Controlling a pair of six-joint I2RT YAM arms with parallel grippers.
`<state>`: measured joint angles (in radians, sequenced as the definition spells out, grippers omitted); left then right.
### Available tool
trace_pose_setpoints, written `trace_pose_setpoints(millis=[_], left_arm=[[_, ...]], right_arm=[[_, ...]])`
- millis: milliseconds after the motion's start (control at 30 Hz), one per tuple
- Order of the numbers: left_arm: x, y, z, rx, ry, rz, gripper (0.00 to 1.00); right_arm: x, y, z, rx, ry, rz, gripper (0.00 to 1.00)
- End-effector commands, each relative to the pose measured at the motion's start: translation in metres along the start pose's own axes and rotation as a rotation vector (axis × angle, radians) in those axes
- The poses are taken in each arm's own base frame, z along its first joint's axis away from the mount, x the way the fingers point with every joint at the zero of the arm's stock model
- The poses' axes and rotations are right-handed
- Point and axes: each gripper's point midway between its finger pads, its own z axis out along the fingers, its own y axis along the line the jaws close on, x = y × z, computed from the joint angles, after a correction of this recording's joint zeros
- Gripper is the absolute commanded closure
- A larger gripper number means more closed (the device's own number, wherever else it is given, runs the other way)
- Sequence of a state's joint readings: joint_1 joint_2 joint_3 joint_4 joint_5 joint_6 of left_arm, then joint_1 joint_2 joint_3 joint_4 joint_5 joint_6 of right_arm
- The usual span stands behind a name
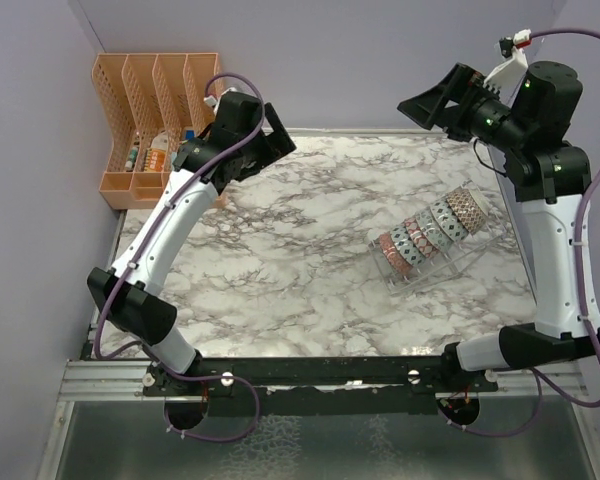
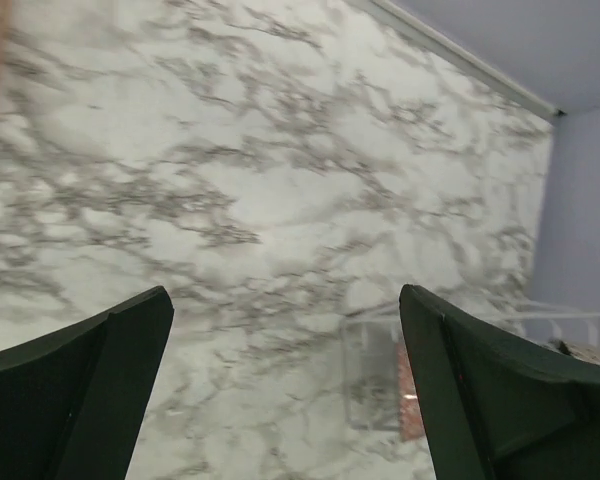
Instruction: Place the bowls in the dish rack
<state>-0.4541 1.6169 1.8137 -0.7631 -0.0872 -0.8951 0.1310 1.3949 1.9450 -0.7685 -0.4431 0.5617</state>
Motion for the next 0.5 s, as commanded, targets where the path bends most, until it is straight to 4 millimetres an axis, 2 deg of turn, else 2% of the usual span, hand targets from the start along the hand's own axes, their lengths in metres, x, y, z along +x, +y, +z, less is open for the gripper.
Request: trace_pose_setpoints(millis=[0,167,333,467], left_arm=[[-0.005,0.096,-0.027,-0.428,-0.066,0.161,0.01],[-0.001,0.112,-0.032,-0.472,-0.087,0.171,0.01],[-0.007,0.112,-0.032,-0.456,-0.122,0.205,0.01],[-0.019,0.105,-0.033,-0.420,-0.171,0.224,0.01]], right_arm=[[-0.006,0.005,0.008,-0.045,-0.014,-0.038,0.01],[-0.001,-0.007,0.017,-0.009,0.003,-0.036,0.01],[0.000,-0.016,0.023,0.019,0.009,-0.038,0.01],[0.004,-0.025,0.027,0.049,0.018,-0.040,0.01]])
